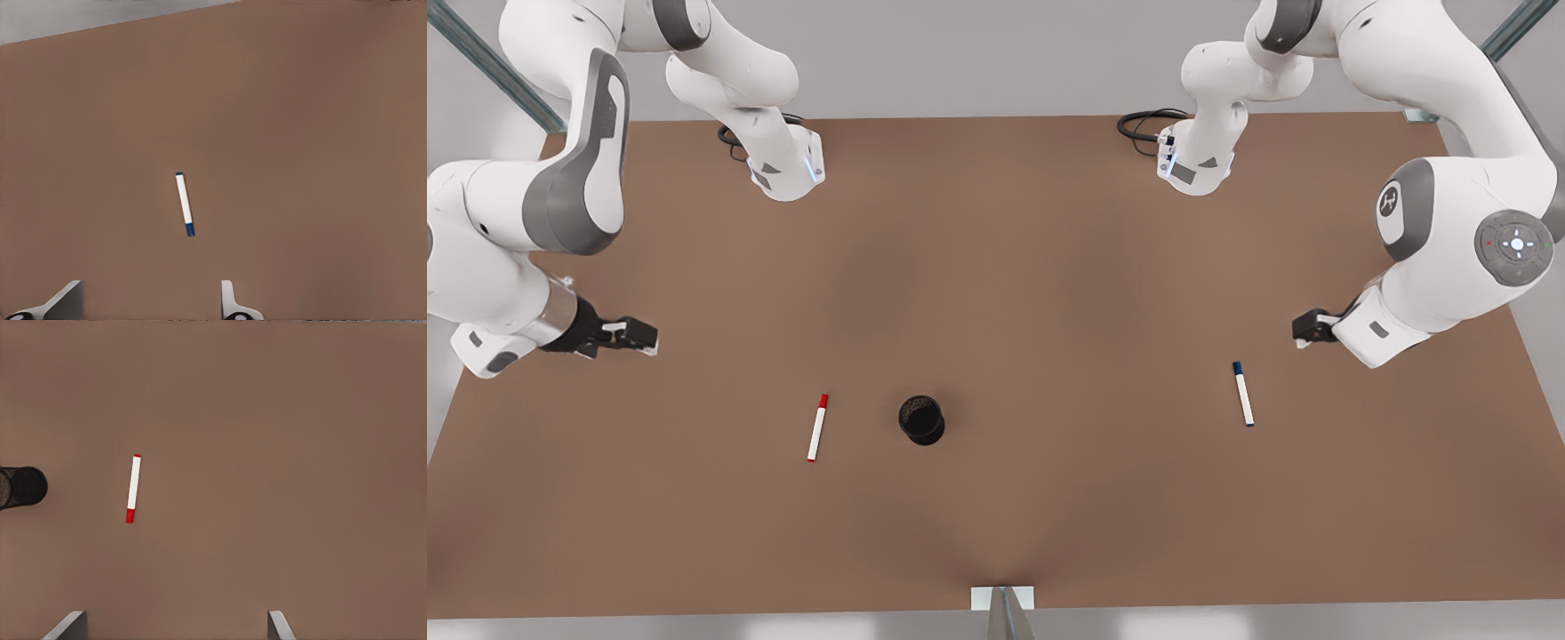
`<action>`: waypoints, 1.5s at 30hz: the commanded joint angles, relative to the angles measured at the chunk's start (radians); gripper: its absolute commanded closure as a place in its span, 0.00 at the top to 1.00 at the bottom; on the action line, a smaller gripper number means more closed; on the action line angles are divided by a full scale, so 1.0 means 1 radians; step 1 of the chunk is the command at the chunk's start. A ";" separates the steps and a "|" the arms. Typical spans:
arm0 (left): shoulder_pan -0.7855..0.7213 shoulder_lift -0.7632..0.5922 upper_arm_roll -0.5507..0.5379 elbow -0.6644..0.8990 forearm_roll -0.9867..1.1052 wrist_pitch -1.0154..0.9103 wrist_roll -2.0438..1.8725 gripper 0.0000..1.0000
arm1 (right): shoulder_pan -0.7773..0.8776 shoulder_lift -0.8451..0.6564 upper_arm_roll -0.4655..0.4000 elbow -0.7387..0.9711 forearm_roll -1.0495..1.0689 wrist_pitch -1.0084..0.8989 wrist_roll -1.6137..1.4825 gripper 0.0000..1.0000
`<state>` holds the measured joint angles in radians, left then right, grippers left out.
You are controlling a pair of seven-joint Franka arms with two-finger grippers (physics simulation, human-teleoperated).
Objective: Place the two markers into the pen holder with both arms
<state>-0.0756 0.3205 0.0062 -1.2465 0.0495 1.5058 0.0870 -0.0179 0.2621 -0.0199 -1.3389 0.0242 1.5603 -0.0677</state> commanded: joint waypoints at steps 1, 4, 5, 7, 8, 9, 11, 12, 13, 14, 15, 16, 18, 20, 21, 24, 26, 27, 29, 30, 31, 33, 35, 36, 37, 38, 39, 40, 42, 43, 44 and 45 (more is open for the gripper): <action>0.000 0.002 0.000 0.002 0.013 0.034 0.016 1.00 | 0.004 0.002 0.000 0.000 0.002 0.041 -0.037 1.00; 0.029 0.075 0.005 -0.014 -0.006 0.140 -0.108 1.00 | 0.003 0.011 0.000 0.000 0.008 0.044 -0.037 1.00; 0.049 0.114 0.005 -0.025 -0.076 0.200 -0.185 1.00 | 0.004 0.037 0.000 0.001 0.014 0.063 -0.037 1.00; 0.057 0.173 0.006 -0.114 -0.080 0.361 -0.265 1.00 | 0.029 0.124 0.000 -0.002 0.054 0.167 -0.035 1.00; 0.060 0.173 0.006 -0.183 -0.080 0.442 -0.291 1.00 | 0.045 0.169 0.000 -0.005 0.054 0.217 -0.021 1.00; 0.069 0.173 0.006 -0.270 -0.080 0.557 -0.312 1.00 | 0.067 0.226 0.000 -0.014 0.054 0.285 0.022 1.00; 0.071 0.181 0.008 -0.398 -0.080 0.726 -0.322 1.00 | 0.119 0.296 0.000 -0.092 0.046 0.450 0.161 1.00; 0.086 0.189 0.008 -0.412 -0.080 0.749 -0.323 1.00 | 0.144 0.302 0.000 -0.156 0.045 0.550 0.225 1.00; 0.089 0.195 0.008 -0.481 -0.080 0.820 -0.320 1.00 | 0.168 0.350 0.000 -0.152 0.043 0.586 0.325 1.00; 0.088 0.195 0.008 -0.525 -0.080 0.875 -0.320 1.00 | 0.185 0.374 0.000 -0.154 0.045 0.621 0.353 1.00; 0.088 0.196 0.008 -0.553 -0.080 0.902 -0.319 1.00 | 0.187 0.401 0.000 -0.152 0.045 0.662 0.379 1.00; 0.088 0.207 0.008 -0.565 -0.079 0.935 -0.316 1.00 | 0.185 0.425 -0.002 -0.140 0.048 0.693 0.397 1.00; 0.085 0.238 0.008 -0.570 -0.069 0.956 -0.313 1.00 | 0.187 0.482 -0.002 -0.098 0.045 0.696 0.454 1.00; 0.085 0.258 0.008 -0.570 -0.054 0.958 -0.311 1.00 | 0.187 0.509 -0.002 -0.074 0.048 0.695 0.487 1.00; 0.086 0.268 0.008 -0.570 -0.054 0.959 -0.311 1.00 | 0.187 0.516 -0.002 -0.074 0.048 0.695 0.480 1.00; 0.088 0.302 0.008 -0.570 -0.051 0.975 -0.311 1.00 | 0.187 0.572 0.001 0.003 0.049 0.653 0.483 1.00; 0.085 0.310 0.008 -0.571 -0.051 0.975 -0.309 0.94 | 0.191 0.583 0.006 0.003 0.051 0.655 0.477 1.00; 0.085 0.311 0.008 -0.571 -0.051 0.975 -0.309 0.89 | 0.191 0.609 0.006 0.017 0.049 0.656 0.474 1.00; 0.085 0.319 0.008 -0.571 -0.051 0.978 -0.294 0.77 | 0.205 0.649 0.006 0.057 0.040 0.650 0.480 0.99; 0.085 0.319 0.008 -0.571 -0.051 0.978 -0.294 0.76 | 0.207 0.661 0.005 0.064 0.040 0.653 0.480 0.97; 0.085 0.322 0.008 -0.571 -0.051 0.978 -0.294 0.74 | 0.208 0.671 0.005 0.069 0.040 0.658 0.483 0.97; 0.083 0.331 0.008 -0.570 -0.051 0.982 -0.294 0.73 | 0.210 0.672 0.005 0.070 0.031 0.656 0.483 0.95; 0.083 0.333 0.008 -0.571 -0.051 0.982 -0.293 0.68 | 0.210 0.672 0.005 0.069 0.026 0.656 0.480 0.81; 0.083 0.338 0.008 -0.571 -0.051 0.982 -0.293 0.67 | 0.210 0.671 0.005 0.069 0.026 0.658 0.479 0.75; 0.085 0.339 0.008 -0.570 -0.051 0.982 -0.288 0.64 | 0.210 0.667 0.005 0.069 0.028 0.661 0.480 0.73; 0.085 0.339 0.008 -0.571 -0.051 0.982 -0.286 0.60 | 0.213 0.667 0.005 0.061 0.028 0.661 0.480 0.72; 0.088 0.339 0.008 -0.571 -0.051 0.982 -0.279 0.58 | 0.223 0.667 0.006 0.053 0.025 0.664 0.482 0.72; 0.088 0.339 0.008 -0.571 -0.051 0.982 -0.280 0.53 | 0.236 0.664 0.005 0.037 0.002 0.672 0.487 0.72; 0.088 0.341 0.008 -0.571 -0.051 0.982 -0.279 0.47 | 0.248 0.654 0.005 0.014 0.000 0.672 0.487 0.72; 0.089 0.341 0.008 -0.571 -0.051 0.982 -0.279 0.46 | 0.250 0.652 0.006 0.006 -0.021 0.672 0.487 0.72; 0.089 0.341 0.008 -0.571 -0.051 0.982 -0.279 0.45 | 0.251 0.651 0.006 0.003 -0.026 0.672 0.487 0.72; 0.089 0.345 0.008 -0.571 -0.051 0.982 -0.279 0.44 | 0.250 0.651 0.006 0.003 -0.026 0.672 0.485 0.72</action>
<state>0.0131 0.6646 0.0138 -1.8176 -0.0027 2.4851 -0.1714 0.2309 0.9149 -0.0139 -1.3341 0.0128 2.2261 0.3402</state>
